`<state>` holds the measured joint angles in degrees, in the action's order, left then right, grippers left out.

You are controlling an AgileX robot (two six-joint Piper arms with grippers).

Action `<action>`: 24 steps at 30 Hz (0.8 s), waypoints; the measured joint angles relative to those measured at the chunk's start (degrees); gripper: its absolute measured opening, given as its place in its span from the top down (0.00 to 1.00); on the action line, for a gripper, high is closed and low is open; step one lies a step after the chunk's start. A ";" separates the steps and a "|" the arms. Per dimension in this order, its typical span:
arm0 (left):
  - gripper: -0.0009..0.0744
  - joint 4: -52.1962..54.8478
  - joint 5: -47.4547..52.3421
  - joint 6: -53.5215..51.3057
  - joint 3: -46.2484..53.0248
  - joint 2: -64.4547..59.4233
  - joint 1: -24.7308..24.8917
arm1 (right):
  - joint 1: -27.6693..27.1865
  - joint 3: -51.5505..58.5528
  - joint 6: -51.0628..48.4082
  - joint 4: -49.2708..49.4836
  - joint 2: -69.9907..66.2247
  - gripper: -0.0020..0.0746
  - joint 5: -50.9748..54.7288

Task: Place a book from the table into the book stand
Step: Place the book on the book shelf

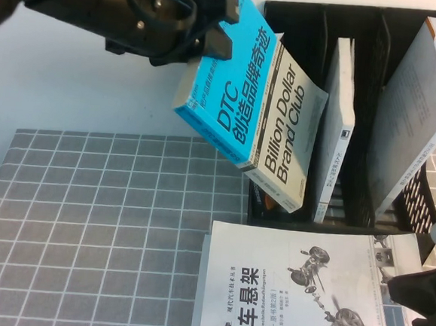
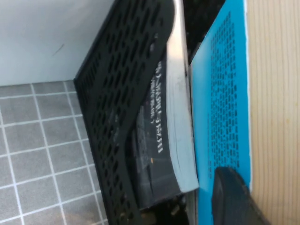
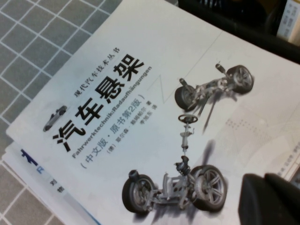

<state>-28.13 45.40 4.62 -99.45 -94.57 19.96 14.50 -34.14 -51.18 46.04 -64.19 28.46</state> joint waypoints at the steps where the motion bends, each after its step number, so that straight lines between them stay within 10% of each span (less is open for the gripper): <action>1: 0.74 0.99 -0.57 1.02 0.00 -0.31 0.59 | 0.00 0.00 0.00 0.33 0.00 0.98 0.00; 24: 0.74 31.27 2.88 16.92 -15.20 -2.11 8.13 | 0.00 0.49 0.00 4.59 0.00 0.98 -0.46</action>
<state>3.15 48.28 21.54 -114.66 -96.68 28.09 14.50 -33.64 -51.18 50.63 -64.19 28.00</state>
